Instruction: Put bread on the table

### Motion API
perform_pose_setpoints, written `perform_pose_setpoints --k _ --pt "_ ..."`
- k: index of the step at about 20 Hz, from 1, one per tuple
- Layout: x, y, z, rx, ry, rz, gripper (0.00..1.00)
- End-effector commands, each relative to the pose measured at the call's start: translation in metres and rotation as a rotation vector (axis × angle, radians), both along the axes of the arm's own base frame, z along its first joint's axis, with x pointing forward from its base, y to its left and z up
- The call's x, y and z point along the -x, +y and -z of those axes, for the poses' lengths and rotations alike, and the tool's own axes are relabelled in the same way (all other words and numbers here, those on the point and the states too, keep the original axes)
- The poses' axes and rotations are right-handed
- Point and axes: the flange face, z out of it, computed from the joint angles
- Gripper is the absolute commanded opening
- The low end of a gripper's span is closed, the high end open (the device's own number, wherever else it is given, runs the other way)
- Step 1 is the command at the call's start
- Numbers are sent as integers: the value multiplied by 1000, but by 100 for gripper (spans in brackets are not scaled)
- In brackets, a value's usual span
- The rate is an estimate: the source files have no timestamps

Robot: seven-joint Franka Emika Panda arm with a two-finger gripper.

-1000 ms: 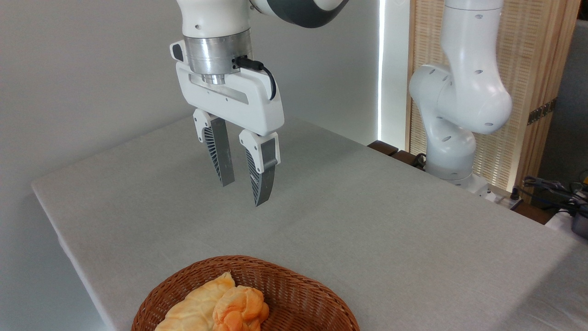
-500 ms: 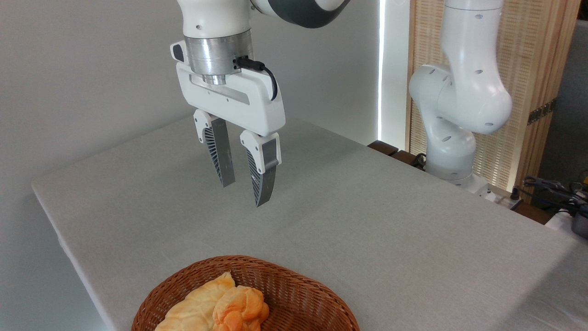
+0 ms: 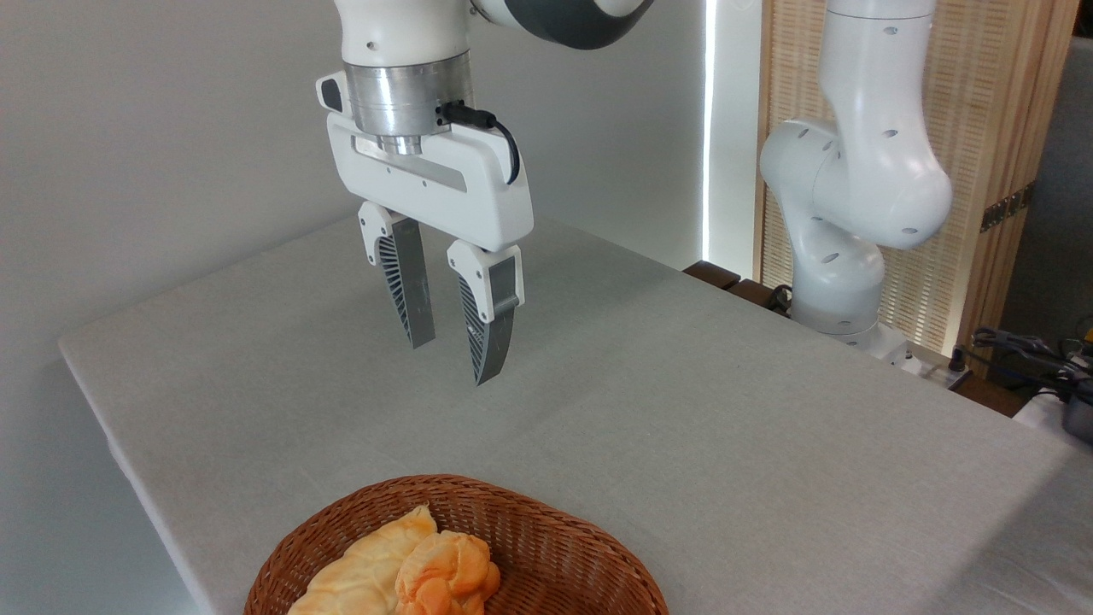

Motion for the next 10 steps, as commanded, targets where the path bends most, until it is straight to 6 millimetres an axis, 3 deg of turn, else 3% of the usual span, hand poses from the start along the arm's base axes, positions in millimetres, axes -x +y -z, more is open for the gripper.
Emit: perform_pose_setpoints --k 1,6,10 --pt "1 8 -9 19 -24 -39 100" --pt "-2 20 -6 13 -36 -58 100" --pt "-9 61 6 14 -97 -125 100"
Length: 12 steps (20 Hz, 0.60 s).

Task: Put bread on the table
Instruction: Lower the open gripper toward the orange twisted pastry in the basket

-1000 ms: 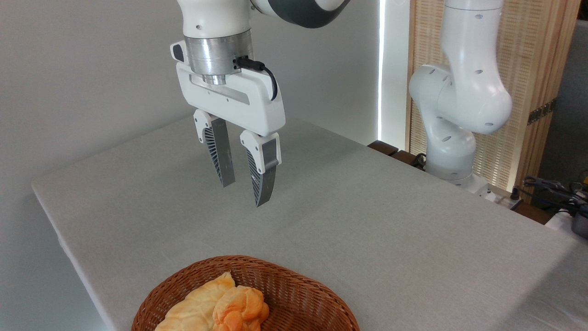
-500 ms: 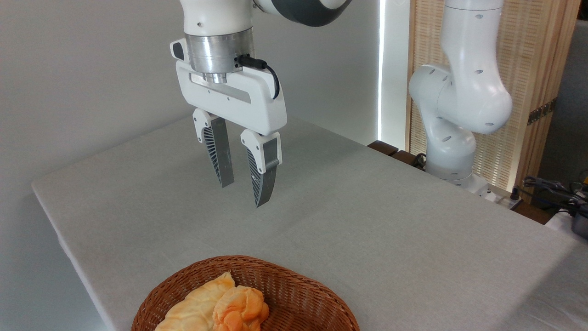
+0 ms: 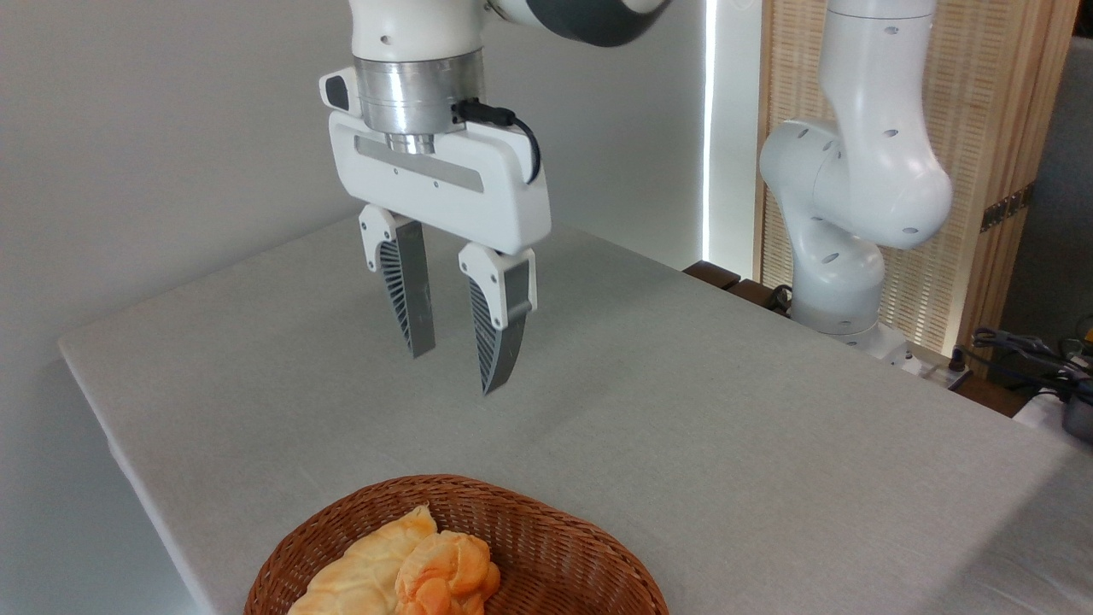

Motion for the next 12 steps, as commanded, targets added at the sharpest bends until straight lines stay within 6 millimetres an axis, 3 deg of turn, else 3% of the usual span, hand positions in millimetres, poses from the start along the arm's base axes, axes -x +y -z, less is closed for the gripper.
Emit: perform_pose_setpoints --k 1,6,9,12 --pt "-6 40 12 5 -69 -68 100" --pt "-19 50 43 -11 -101 -85 100" --pt "-27 70 60 -20 -125 -127 100" --pt "-40 69 84 -31 -127 -130 100"
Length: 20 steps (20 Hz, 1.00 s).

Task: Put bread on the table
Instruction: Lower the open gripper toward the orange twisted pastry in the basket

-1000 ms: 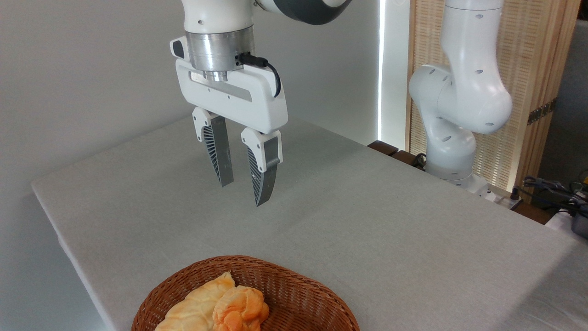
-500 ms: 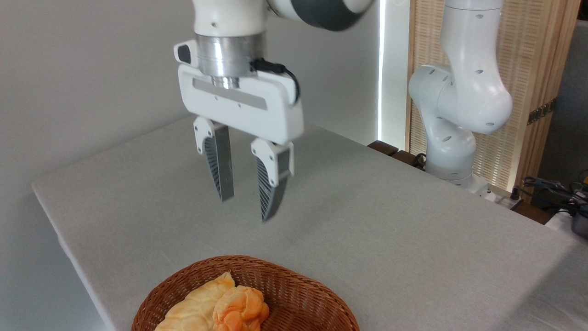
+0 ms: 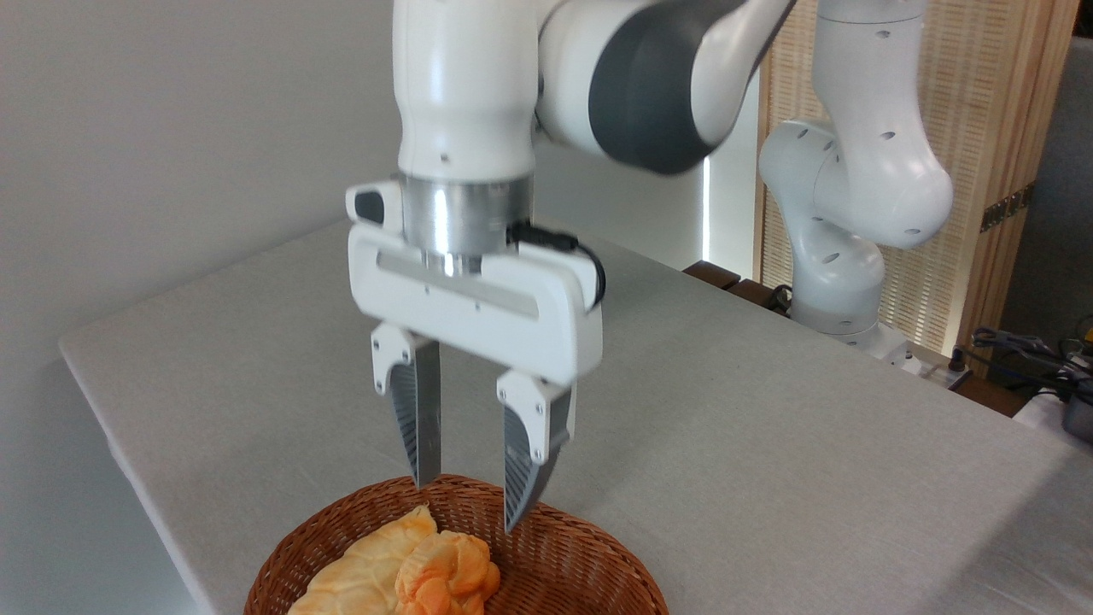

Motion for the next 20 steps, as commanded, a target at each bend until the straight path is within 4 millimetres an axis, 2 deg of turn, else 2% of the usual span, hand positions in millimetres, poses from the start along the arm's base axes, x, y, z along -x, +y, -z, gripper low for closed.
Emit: perform_pose_setpoints --k 1,9,15,16,17,18,20 --pt "-16 3 25 -10 -19 -13 100" --pt "-31 -2 59 -28 -9 -5 100" --pt "-36 -8 71 -36 -6 7 99" --pt "-36 -8 71 -36 -7 9 83" --pt "-36 -8 71 -38 -8 12 75" --pt "-36 -8 72 -39 -5 15 59" --pt "-36 -9 72 -38 -2 16 42"
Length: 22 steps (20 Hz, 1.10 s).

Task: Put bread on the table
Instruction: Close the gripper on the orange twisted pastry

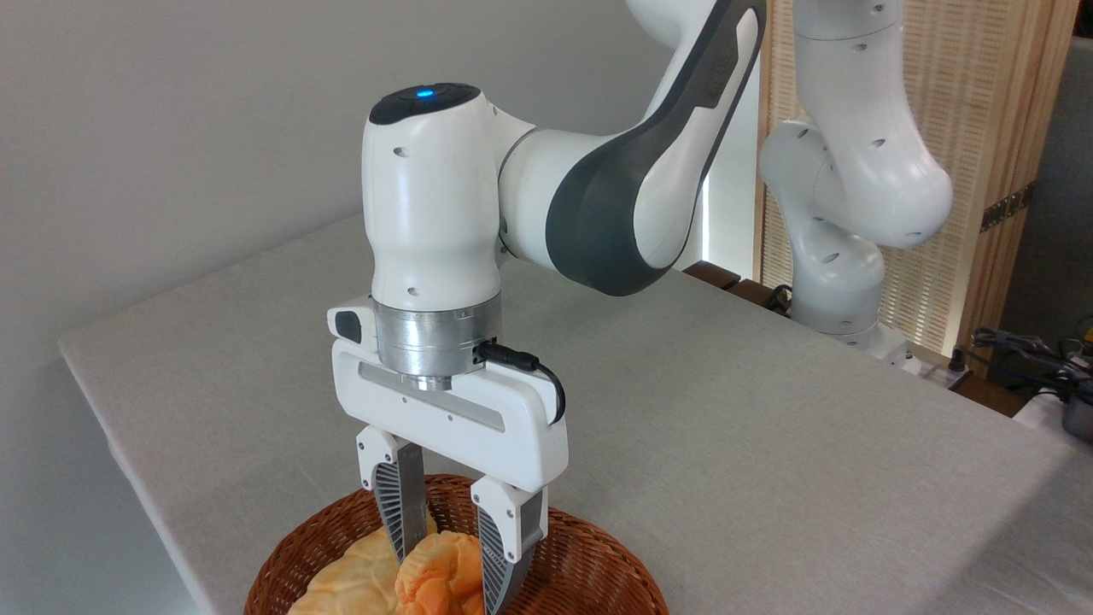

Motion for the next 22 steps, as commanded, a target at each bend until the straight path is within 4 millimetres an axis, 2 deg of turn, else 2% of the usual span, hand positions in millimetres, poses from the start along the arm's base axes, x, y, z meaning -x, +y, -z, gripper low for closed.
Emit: perform_pose_setpoints --k 1,4,16,19,22 --pt "-2 -1 -2 9 -17 5 39" --pt "-2 -1 -2 9 -17 5 37" --pt "-2 -2 -3 10 -14 7 37" --pt "0 -2 -17 13 -37 10 37" --pt "8 -8 -52 29 -88 16 38"
